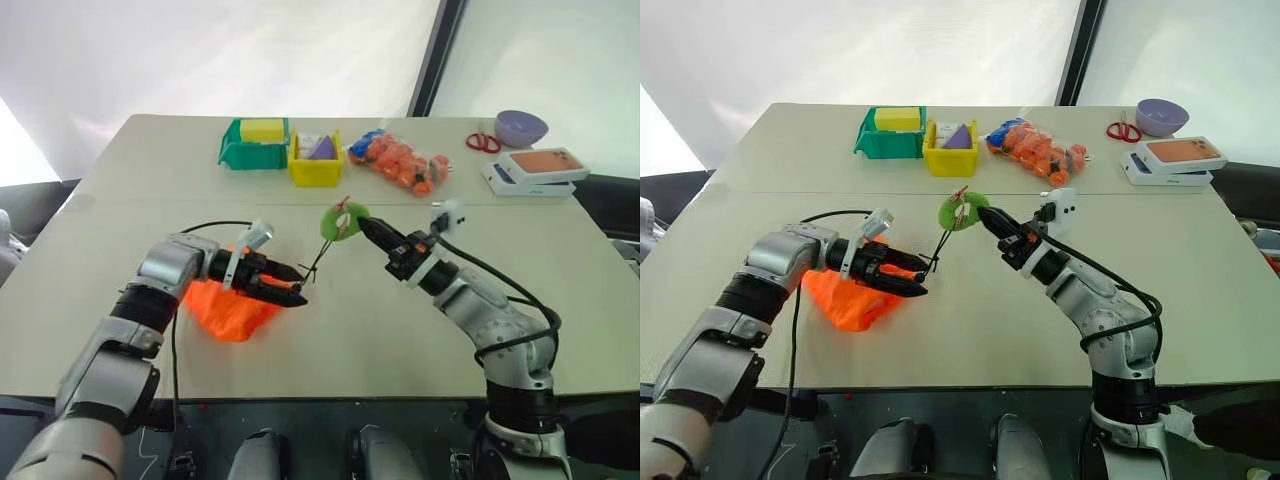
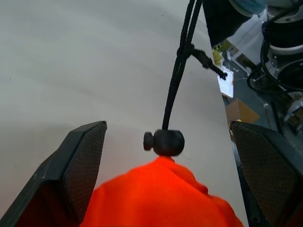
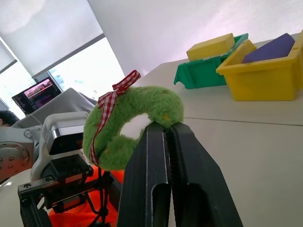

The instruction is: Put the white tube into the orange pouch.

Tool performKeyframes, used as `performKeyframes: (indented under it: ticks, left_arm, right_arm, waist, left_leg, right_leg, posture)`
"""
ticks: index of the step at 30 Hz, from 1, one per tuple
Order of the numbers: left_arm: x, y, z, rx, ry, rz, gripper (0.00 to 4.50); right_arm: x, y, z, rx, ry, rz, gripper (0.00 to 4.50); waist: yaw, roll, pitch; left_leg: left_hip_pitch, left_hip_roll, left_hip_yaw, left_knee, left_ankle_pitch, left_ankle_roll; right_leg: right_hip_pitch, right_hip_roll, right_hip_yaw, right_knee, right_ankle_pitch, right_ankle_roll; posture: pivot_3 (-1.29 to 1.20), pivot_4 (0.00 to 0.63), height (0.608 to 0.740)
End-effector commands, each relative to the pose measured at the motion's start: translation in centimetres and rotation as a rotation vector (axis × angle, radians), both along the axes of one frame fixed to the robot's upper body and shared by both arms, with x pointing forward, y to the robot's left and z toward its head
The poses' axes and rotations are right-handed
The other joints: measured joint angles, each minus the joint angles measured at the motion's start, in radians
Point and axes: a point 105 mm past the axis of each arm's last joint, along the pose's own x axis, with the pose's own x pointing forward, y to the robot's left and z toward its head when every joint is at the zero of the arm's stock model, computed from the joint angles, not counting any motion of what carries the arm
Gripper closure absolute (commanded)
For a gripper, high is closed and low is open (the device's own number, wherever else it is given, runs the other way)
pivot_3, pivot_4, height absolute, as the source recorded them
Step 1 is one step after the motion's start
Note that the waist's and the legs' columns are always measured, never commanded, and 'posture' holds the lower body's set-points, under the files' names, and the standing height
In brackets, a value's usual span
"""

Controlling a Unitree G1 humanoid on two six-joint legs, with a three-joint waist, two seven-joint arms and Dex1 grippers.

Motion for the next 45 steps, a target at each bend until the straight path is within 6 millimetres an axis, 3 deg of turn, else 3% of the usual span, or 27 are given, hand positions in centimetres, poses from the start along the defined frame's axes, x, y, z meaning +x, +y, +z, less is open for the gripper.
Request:
performKeyframes:
  ticks: [1,4,7,9,15,19,28,32,34,37,40,43,45]
  left_arm:
    - [0.3,-0.2,0.9,-0.008,-0.036,-0.024,0.05]
    - [0.2,-0.3,0.9,-0.008,-0.036,-0.041,0.05]
    - [-0.1,-0.2,0.9,-0.002,-0.034,-0.06,0.87]
    - [-0.3,0.0,0.8,0.006,-0.035,-0.069,1.91]
    - [-0.4,0.4,0.8,0.019,-0.053,-0.063,4.3]
    - [-0.8,0.9,0.3,0.061,-0.09,-0.073,4.29]
    - [-2.5,3.9,-2.4,0.253,-0.199,-0.126,4.29]
    - [-2.7,4.3,-2.4,0.248,-0.216,-0.11,4.29]
    - [-2.6,4.3,-1.7,0.21,-0.205,-0.082,3.23]
    - [-1.7,4.3,-0.8,0.169,-0.26,0.008,1.88]
    - [-0.6,4.6,1.6,0.048,-0.296,0.159,0.47]
    - [-0.4,6.1,3.5,-0.007,-0.323,0.294,0.37]
    - [-0.7,7.7,4.3,-0.019,-0.355,0.395,0.37]
  right_arm:
    - [-0.6,0.1,1.4,0.004,-0.063,0.004,4.5]
    - [-0.7,0.0,1.4,0.002,-0.063,0.001,4.5]
    - [-0.6,0.0,1.4,0.0,-0.064,0.0,4.5]
    - [-0.6,0.1,1.4,-0.001,-0.065,0.001,4.5]
    - [-0.3,0.1,1.4,-0.005,-0.065,0.002,4.5]
    - [1.0,-1.0,1.2,-0.027,-0.059,-0.09,4.5]
    - [5.6,-7.8,-0.5,-0.141,-0.002,-0.555,4.5]
    - [5.9,-8.0,-1.0,-0.165,0.011,-0.572,4.5]
    - [5.7,-7.2,-1.3,-0.179,0.019,-0.523,4.5]
    - [4.9,-5.6,-1.8,-0.218,0.019,-0.415,3.5]
    - [4.5,-5.4,-2.4,-0.281,0.013,-0.417,2.07]
    - [3.9,-5.4,-3.5,-0.371,0.007,-0.398,0.48]
    - [3.3,-5.7,-4.3,-0.448,-0.008,-0.384,0.48]
  waist:
    - [0.0,0.0,0.0]
    - [-0.001,0.0,0.0]
    - [-0.001,0.0,0.0]
    - [0.0,0.0,0.0]
    - [0.0,0.0,0.0]
    - [-0.001,0.0,0.0]
    - [-0.001,0.0,0.0]
    - [-0.001,0.0,0.0]
    - [-0.002,0.0,0.0]
    - [-0.002,0.0,0.0]
    - [-0.002,0.0,0.0]
    - [-0.004,0.0,0.0]
    - [-0.008,0.0,0.0]
  left_leg:
    - [0.0,0.0,0.0,0.0,0.0,0.0]
    - [0.0,0.0,0.0,0.0,0.0,0.0]
    - [0.0,0.0,0.0,0.0,0.0,0.0]
    - [0.0,0.0,0.0,0.0,0.0,0.0]
    - [0.0,0.0,0.0,0.0,0.0,0.0]
    - [0.0,0.0,-0.001,0.0,0.0,0.0]
    - [0.0,0.0,0.0,0.0,0.0,0.0]
    - [0.0,0.0,0.0,0.0,0.0,0.0]
    - [0.0,0.0,0.0,0.0,0.0,0.0]
    - [0.0,0.0,0.0,0.0,0.0,0.0]
    - [0.0,0.0,0.0,0.0,0.0,0.0]
    - [0.0,0.001,0.0,0.0,0.0,0.0]
    - [0.0,0.002,0.0,0.0,0.0,0.0]
  right_leg:
    - [0.0,0.0,0.0,0.0,0.0,0.0]
    - [0.0,0.0,0.0,0.0,0.0,0.0]
    - [0.0,0.0,0.0,0.0,0.0,0.0]
    - [0.0,0.0,0.0,0.0,0.0,0.0]
    - [0.0,0.0,0.0,0.0,0.0,0.0]
    - [0.0,0.0,0.0,0.0,0.0,0.0]
    - [-0.001,-0.001,0.0,0.001,-0.001,-0.001]
    - [-0.001,-0.001,0.0,0.001,-0.001,-0.002]
    - [-0.001,-0.001,0.0,0.001,-0.001,-0.001]
    - [-0.001,-0.001,0.0,0.001,0.0,-0.001]
    - [-0.001,-0.001,0.0,0.001,0.0,0.0]
    - [-0.001,-0.001,0.0,0.001,0.0,0.0]
    - [0.0,-0.001,0.0,0.001,0.0,0.0]
  posture:
    - [0.0,0.15,0.74]
    - [0.0,0.15,0.74]
    - [0.0,0.15,0.74]
    - [0.0,0.15,0.74]
    - [0.0,0.15,0.74]
    - [0.0,0.15,0.74]
    - [0.0,0.15,0.74]
    - [0.0,0.15,0.74]
    - [0.0,0.15,0.74]
    - [0.0,0.15,0.74]
    - [0.0,0.15,0.74]
    - [0.0,0.15,0.74]
    - [0.0,0.15,0.74]
